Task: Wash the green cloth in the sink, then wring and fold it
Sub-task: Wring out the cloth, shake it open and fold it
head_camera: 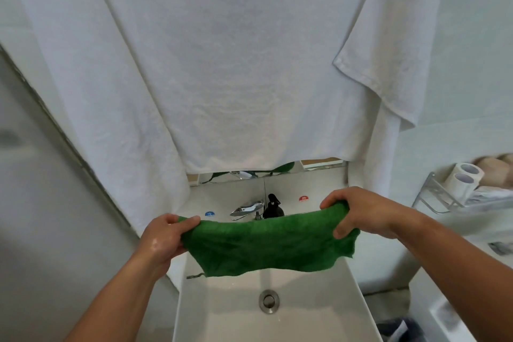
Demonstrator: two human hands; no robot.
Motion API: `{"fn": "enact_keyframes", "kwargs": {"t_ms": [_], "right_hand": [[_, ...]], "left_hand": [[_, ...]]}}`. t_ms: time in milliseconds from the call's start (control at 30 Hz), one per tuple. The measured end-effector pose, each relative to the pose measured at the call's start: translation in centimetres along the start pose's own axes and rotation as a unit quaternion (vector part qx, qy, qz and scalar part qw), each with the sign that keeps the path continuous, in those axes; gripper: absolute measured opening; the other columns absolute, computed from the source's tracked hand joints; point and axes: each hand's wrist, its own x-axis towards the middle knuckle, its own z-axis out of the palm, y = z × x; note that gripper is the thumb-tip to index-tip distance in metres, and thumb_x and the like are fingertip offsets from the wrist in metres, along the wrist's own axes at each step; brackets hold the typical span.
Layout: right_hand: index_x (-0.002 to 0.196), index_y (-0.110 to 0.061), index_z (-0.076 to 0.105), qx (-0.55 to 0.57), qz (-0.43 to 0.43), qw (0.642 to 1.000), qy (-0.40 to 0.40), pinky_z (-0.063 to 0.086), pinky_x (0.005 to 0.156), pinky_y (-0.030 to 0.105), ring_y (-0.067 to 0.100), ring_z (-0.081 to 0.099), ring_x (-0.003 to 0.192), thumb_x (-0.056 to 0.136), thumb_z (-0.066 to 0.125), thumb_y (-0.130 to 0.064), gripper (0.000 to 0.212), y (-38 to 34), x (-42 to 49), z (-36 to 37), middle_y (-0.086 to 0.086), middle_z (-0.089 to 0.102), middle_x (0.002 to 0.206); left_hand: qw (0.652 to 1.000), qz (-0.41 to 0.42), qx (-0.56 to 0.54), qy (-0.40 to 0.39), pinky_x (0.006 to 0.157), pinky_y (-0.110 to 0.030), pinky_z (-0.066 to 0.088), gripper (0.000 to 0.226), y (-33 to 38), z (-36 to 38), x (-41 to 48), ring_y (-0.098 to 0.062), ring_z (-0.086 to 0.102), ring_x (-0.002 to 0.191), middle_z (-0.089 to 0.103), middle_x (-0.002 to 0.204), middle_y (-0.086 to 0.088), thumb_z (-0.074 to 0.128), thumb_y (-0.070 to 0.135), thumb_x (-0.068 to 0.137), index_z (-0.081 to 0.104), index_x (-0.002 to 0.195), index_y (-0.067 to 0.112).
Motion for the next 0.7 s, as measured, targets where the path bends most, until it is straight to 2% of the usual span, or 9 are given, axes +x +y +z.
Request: {"fn": "enact_keyframes", "kwargs": {"t_ms": [100,200,267,333,400,467,600,667,700], "right_hand": [[0.101,-0.034,0.071,-0.148,-0.027,0.988,0.022,0.057,0.074,0.025,0.011,0.064,0.088,0.065,0.087,-0.008,0.048,-0.1,0.4,0.0,-0.011,0.068,0.099],[0.106,-0.034,0.074,-0.228,-0.054,0.971,0.045,0.053,0.075,0.019,0.005,0.062,0.086,0.074,0.083,-0.014,0.039,0.3,0.5,-0.1,-0.017,0.067,0.097],[0.103,-0.032,0.076,-0.259,-0.073,0.961,0.07,0.05,0.07,0.014,0.004,0.062,0.082,0.08,0.08,-0.019,0.027,0.4,0.4,0.0,-0.017,0.068,0.09],[0.095,-0.031,0.079,-0.278,-0.085,0.952,0.098,0.048,0.065,0.013,0.004,0.062,0.076,0.081,0.079,-0.024,0.016,0.4,0.4,0.1,-0.016,0.068,0.081],[0.092,-0.032,0.08,-0.307,-0.103,0.94,0.107,0.047,0.064,0.015,0.007,0.062,0.074,0.083,0.077,-0.03,0.009,0.6,0.6,0.0,-0.017,0.067,0.075],[0.094,-0.033,0.079,-0.322,-0.128,0.934,0.086,0.049,0.071,0.02,0.008,0.06,0.081,0.087,0.073,-0.035,0.01,1.2,0.9,-0.3,-0.018,0.064,0.083],[0.095,-0.039,0.071,-0.316,-0.153,0.935,0.048,0.042,0.091,0.021,0.002,0.052,0.104,0.093,0.065,-0.042,0.008,2.7,1.5,-0.9,-0.025,0.04,0.123],[0.084,-0.04,0.069,-0.248,-0.148,0.957,0.028,0.045,0.087,0.023,0.001,0.057,0.099,0.089,0.068,-0.039,0.005,3.2,1.7,-1.3,-0.024,0.059,0.115],[0.079,-0.037,0.072,-0.184,-0.139,0.973,0.017,0.046,0.079,0.026,0.003,0.06,0.087,0.084,0.07,-0.039,0.005,3.3,1.7,-1.5,-0.02,0.068,0.097]], "left_hand": [[1.0,0.019,0.024,-0.004,0.079,-0.047,0.06,0.036,0.8,-0.4,-0.4,-0.037,0.069,0.094,0.065,0.105,-0.023,0.076,0.018,0.088,0.056,0.117,0.012],[0.985,0.065,0.114,-0.111,0.079,-0.038,0.06,0.03,1.6,-1.2,-1.2,-0.032,0.068,0.096,0.069,0.102,-0.018,0.081,0.014,0.081,0.068,0.108,0.015],[0.934,0.115,0.308,-0.138,0.076,-0.027,0.056,0.027,1.5,-1.2,-1.4,-0.02,0.067,0.091,0.069,0.097,-0.004,0.084,0.012,0.078,0.072,0.1,0.02],[0.854,0.186,0.473,-0.112,0.068,-0.014,0.047,0.021,1.1,-1.0,-1.1,-0.008,0.061,0.087,0.064,0.096,0.009,0.077,0.014,0.083,0.072,0.099,0.027],[0.794,0.24,0.544,-0.124,0.066,-0.01,0.041,0.02,0.7,-1.1,-0.8,-0.006,0.059,0.088,0.063,0.098,0.01,0.062,0.017,0.094,0.07,0.104,0.033],[0.762,0.25,0.576,-0.159,0.068,-0.012,0.038,0.021,0.3,-1.6,-0.3,-0.007,0.056,0.088,0.06,0.097,0.008,0.05,0.02,0.102,0.065,0.1,0.035],[0.763,0.238,0.568,-0.196,0.071,-0.014,0.038,0.024,0.3,-2.9,0.3,-0.008,0.054,0.088,0.052,0.098,0.006,0.042,0.033,0.105,0.06,0.089,0.031],[0.807,0.231,0.51,-0.19,0.077,-0.014,0.042,0.023,0.1,-3.5,0.9,-0.007,0.058,0.092,0.058,0.104,0.007,0.049,0.033,0.102,0.069,0.092,0.028],[0.847,0.219,0.446,-0.19,0.079,-0.015,0.044,0.02,0.2,-3.7,0.9,-0.007,0.06,0.093,0.063,0.104,0.008,0.056,0.032,0.1,0.074,0.094,0.025]]}}
